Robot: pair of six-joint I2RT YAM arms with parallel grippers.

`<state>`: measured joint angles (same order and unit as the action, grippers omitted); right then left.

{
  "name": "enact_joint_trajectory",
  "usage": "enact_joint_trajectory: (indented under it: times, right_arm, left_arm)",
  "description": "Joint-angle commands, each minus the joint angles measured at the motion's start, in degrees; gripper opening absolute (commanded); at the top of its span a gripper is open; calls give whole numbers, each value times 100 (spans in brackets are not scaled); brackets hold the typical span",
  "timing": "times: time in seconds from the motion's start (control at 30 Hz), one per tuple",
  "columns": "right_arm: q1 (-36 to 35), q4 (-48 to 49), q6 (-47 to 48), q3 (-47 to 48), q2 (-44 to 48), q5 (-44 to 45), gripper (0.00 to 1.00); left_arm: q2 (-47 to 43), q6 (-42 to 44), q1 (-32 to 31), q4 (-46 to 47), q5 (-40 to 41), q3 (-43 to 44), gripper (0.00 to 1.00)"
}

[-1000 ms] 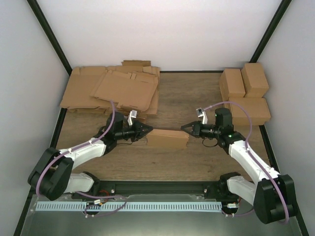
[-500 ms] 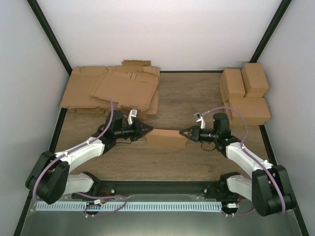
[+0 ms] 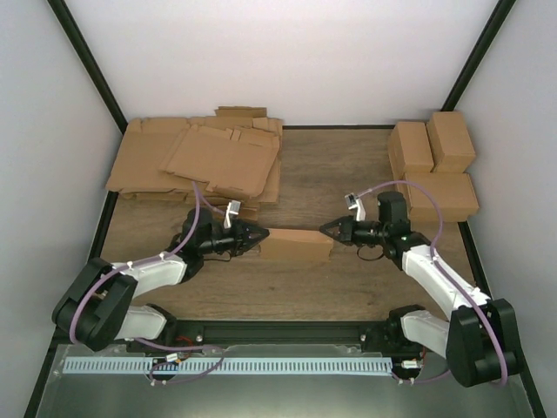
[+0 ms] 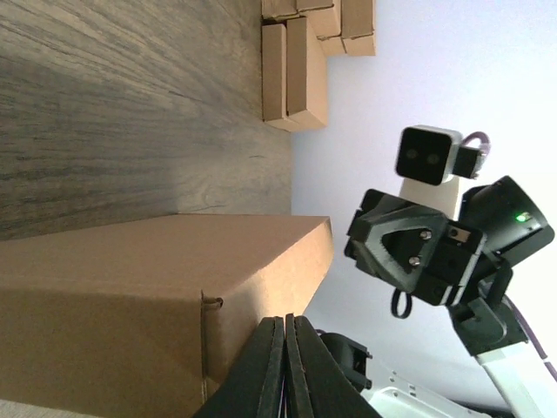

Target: Fold the paper box

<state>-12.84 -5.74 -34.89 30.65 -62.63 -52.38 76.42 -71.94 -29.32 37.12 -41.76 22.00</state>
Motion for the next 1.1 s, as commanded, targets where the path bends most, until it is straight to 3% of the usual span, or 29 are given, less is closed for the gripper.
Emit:
enact_joint_trajectory:
  times: [0.0,0.3,0.43,0.7,1.07]
  right_arm:
    - [19,-358,143,423,174,62,1]
    - [20,536,91,-781,-490,227,1]
    - [20,354,151,-529,-465,227,1]
    - [19,-379,194,386,142,-29,1]
    - [18,254,245,-702,-460,223,1]
  left_arm:
    - [-1,315,-4,-845,126,102,4]
    - [-683,273,-37,-1652,23,827,4]
    - [-605,465,-38,-1828,63,742,4]
    - [325,377,-65,-890,-5,92,4]
    - [-487,1187,-91,-3286,441,1177,4]
